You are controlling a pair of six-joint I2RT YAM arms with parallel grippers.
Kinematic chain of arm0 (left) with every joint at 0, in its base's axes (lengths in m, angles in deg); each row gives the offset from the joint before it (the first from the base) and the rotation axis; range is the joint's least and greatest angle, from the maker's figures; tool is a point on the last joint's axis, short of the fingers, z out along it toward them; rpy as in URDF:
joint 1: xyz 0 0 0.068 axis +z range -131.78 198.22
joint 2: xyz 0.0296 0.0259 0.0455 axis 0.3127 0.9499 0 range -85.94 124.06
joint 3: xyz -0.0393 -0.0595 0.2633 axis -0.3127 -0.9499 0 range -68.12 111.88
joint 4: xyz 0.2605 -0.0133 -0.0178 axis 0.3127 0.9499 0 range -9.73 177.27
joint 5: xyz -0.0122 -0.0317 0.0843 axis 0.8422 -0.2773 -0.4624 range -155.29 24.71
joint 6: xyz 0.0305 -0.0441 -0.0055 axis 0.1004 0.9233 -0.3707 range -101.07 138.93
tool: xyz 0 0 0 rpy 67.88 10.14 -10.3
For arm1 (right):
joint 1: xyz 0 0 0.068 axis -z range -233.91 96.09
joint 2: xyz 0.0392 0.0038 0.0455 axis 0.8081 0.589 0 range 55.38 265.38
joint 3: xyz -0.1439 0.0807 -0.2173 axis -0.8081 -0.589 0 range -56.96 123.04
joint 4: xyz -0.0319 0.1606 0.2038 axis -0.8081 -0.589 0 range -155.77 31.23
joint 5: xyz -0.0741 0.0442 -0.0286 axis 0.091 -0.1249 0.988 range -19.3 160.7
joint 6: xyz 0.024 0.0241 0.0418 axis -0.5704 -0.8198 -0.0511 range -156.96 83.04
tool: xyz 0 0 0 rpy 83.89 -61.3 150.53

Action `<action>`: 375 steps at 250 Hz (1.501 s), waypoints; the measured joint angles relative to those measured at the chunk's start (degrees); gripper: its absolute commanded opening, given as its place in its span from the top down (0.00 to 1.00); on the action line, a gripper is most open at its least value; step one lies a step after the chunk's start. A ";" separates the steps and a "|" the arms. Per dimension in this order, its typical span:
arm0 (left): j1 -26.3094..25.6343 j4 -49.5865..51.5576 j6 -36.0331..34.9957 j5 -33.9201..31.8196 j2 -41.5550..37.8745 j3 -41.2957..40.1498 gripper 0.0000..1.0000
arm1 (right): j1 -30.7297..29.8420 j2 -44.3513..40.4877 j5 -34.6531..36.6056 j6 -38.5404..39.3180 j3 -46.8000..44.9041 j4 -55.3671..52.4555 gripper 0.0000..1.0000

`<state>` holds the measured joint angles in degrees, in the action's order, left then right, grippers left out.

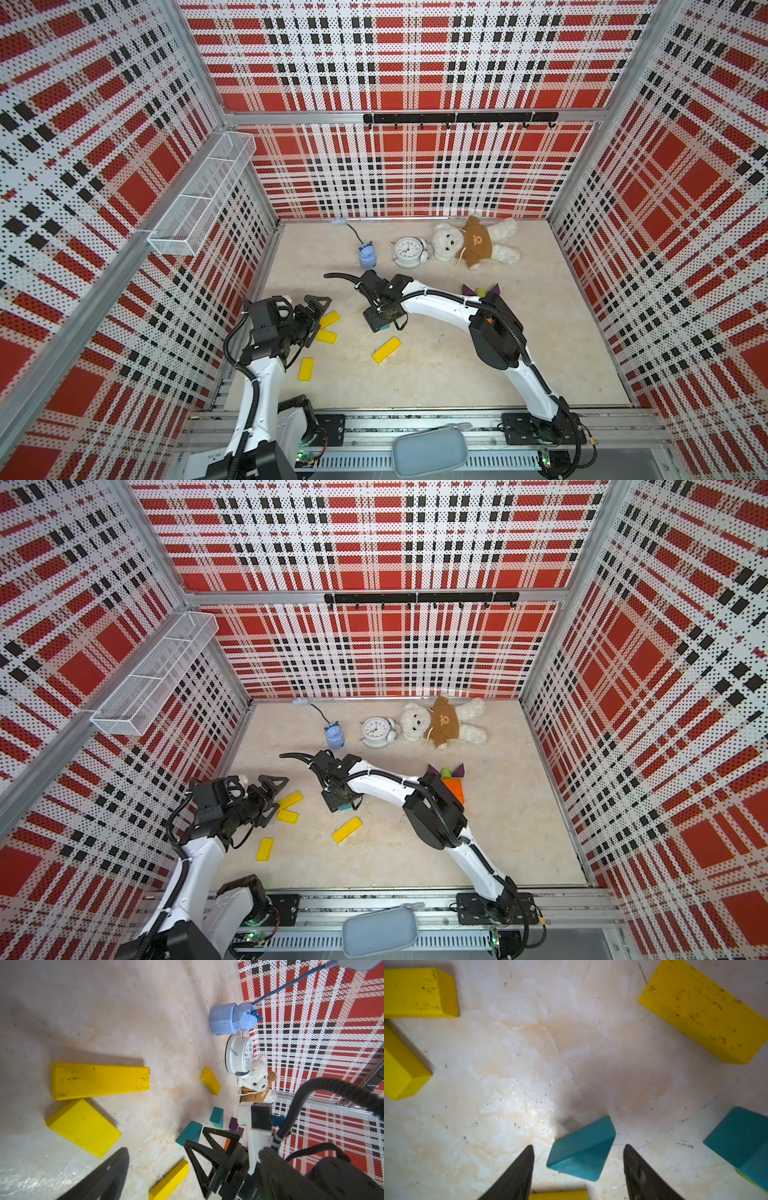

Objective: Assemble a carrot with building blocks
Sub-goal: Pick up the building block from the center of the board.

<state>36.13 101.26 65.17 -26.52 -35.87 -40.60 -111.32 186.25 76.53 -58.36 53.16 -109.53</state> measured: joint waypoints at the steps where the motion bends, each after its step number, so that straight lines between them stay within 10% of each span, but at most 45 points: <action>1: -0.02 0.00 0.00 0.00 0.00 0.00 0.00 | -0.02 0.02 0.00 -0.02 0.00 0.02 0.32; 375: -0.39 -0.26 0.24 0.02 -0.02 -0.26 0.01 | -0.98 2.08 2.75 -3.48 -2.34 2.36 0.54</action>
<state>35.74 101.00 65.41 -26.50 -35.89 -40.86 -112.31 188.33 79.28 -61.84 50.83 -107.17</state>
